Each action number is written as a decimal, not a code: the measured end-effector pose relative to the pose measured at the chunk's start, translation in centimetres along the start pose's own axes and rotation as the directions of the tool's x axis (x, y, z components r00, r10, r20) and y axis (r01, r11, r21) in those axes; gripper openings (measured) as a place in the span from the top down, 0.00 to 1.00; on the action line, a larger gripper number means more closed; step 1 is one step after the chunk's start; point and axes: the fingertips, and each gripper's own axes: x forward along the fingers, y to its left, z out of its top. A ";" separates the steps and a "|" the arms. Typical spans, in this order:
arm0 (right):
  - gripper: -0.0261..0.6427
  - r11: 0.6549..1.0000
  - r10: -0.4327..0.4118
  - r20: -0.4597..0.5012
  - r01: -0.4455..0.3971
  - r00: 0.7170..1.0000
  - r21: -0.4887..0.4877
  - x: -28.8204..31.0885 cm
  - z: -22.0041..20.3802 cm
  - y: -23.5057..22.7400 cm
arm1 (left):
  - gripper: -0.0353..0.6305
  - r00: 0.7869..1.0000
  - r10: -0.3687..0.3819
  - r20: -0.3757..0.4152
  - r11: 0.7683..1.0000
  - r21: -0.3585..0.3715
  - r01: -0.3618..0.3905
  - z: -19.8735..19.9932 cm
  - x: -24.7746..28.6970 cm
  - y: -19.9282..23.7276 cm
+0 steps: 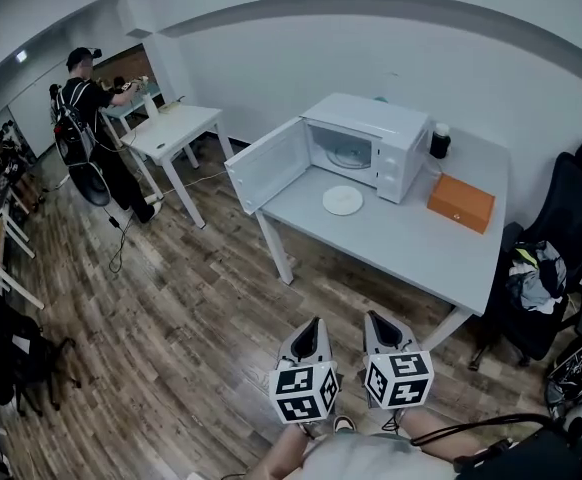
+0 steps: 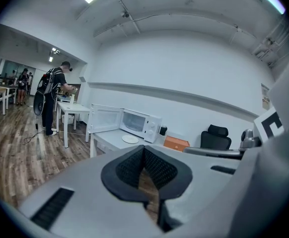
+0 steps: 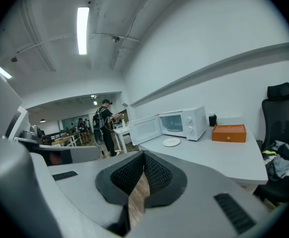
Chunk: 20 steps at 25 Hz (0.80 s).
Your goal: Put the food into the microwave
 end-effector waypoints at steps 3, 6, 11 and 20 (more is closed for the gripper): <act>0.94 1.000 0.000 -0.003 0.000 1.000 0.002 1.1 0.3 -0.6 | 0.94 1.000 0.003 -0.002 1.000 -0.002 -0.003 0.3 1.2 0.2; 0.94 1.000 -0.004 -0.011 0.005 1.000 0.010 2.2 0.5 -1.6 | 0.94 1.000 0.003 -0.008 1.000 -0.006 -0.004 0.5 2.6 0.4; 0.94 1.000 -0.008 -0.020 0.008 1.000 0.020 4.0 0.6 -2.6 | 0.94 1.000 0.004 -0.030 1.000 -0.003 -0.004 0.2 4.4 0.7; 0.94 1.000 0.001 -0.024 0.000 1.000 0.016 6.6 1.3 -3.5 | 0.94 0.999 0.015 -0.040 1.000 0.006 -0.015 0.8 7.3 1.8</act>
